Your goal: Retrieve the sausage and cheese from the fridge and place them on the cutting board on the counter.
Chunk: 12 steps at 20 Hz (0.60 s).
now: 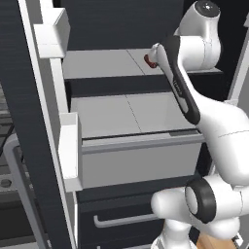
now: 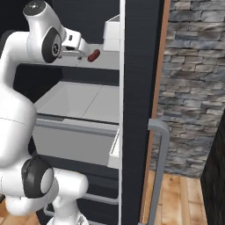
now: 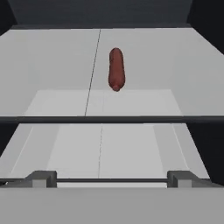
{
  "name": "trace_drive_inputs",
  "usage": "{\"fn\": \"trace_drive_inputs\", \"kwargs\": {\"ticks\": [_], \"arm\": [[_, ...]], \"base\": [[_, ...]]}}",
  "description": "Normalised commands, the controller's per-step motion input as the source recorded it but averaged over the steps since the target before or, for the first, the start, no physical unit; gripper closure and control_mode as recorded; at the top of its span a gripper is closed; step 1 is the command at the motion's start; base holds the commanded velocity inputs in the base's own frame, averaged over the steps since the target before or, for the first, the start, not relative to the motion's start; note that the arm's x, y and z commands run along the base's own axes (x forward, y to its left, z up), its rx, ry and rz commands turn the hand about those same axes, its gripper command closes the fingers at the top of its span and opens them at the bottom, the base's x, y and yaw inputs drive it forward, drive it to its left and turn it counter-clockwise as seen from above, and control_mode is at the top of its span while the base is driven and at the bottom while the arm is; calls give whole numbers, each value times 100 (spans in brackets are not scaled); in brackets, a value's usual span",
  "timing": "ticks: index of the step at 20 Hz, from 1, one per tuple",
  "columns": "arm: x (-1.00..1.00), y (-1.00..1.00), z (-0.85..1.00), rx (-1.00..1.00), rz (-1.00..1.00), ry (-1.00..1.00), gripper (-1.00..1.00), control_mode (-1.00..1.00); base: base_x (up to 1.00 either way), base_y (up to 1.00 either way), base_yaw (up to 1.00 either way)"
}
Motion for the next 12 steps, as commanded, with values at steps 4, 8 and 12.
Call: {"fn": "trace_drive_inputs", "kwargs": {"ticks": [4, 8, 12], "arm": [[54, -9, -7, -3, 1, 4, -100, -100], [44, -2, -24, -10, 0, 0, -100, -100], [36, 0, -23, -6, 0, 0, -100, -100]], "base": [[0, 0, 0], [0, 0, 0], [0, 0, 0]]}}
